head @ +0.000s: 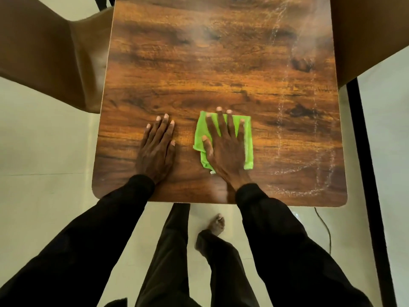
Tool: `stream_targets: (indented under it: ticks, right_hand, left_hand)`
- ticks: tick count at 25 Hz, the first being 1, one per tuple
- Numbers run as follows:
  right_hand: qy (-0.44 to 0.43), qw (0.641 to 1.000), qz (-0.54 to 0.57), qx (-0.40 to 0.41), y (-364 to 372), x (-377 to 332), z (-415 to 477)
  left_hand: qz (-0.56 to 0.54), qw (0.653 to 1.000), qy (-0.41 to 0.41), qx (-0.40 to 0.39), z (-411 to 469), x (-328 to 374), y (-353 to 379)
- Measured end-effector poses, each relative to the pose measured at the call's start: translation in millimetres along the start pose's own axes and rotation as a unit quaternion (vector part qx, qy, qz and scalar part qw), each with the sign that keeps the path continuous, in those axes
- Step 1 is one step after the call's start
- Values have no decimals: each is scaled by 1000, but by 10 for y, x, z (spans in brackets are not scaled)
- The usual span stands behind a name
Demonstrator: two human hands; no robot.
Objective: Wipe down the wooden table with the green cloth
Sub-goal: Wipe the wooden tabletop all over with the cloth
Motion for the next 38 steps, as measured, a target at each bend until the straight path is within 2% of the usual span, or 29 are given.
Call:
stream_targets:
  ticks: [2,4,6,9,11,12,14,16,18,21,23,25,27,29,30,32,34,36,38]
  right_hand:
    - [-112,993,-28,-14,177,-263,-316]
    - [-173,984,-40,-20,316,-239,-789]
    - [-147,988,-37,-6,329,80,-1078]
    - [-1,1000,-18,20,138,538,-889]
    - [62,998,-5,29,41,488,-573]
    - [59,998,-3,25,47,330,-434]
    - [-4,1000,-14,13,111,-55,-340]
    - [-107,994,-36,-5,285,-327,-608]
    - [-150,987,-49,-16,378,-241,-1021]
    - [-60,998,-31,14,205,383,-1195]
    - [27,999,-17,31,50,706,-946]
    - [75,997,-7,31,-32,722,-623]
    - [47,998,-20,22,5,504,-500]
    - [-43,998,-34,16,156,340,-707]
    - [-81,996,-40,15,230,335,-906]
    - [-100,994,-37,17,280,563,-1267]
    - [-63,997,-29,34,164,944,-1294]
    - [16,998,-26,51,21,1217,-1026]
    - [62,997,-11,48,-67,1219,-732]
  left_hand:
    - [0,1000,9,10,-23,27,-8]
    - [-4,1000,11,14,-27,38,-21]
    - [0,1000,7,16,-32,54,-25]
    - [6,1000,4,23,-39,29,-26]
    - [7,1000,9,21,-45,33,-9]
    - [8,1000,9,25,-54,24,-16]
    - [7,999,11,30,-51,11,-31]
    - [8,1000,16,25,-65,22,-23]
    - [3,1000,16,21,-65,39,-35]
    - [-1,1000,9,17,-60,35,-47]
    - [10,1000,3,14,-62,38,-38]
    - [13,1000,-2,10,-86,63,-8]
    - [6,1000,-1,14,-115,183,35]
    - [-7,1000,11,18,-123,406,88]
    - [-11,1000,16,19,-135,525,121]
    - [-12,999,23,20,-156,776,201]
    - [-10,1000,17,19,-189,959,279]
    - [-5,1000,2,25,-186,1069,330]
    - [-1,999,-14,29,-147,1143,361]
Point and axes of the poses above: each hand's wrist, its own z-axis towards the middle knuckle, its own y-axis out of the palm, x = y × z, the point moved 9 cm from there along z, towards the middle knuckle, and after that the axes turned 8 degrees about -x, right-handed, at the moved point
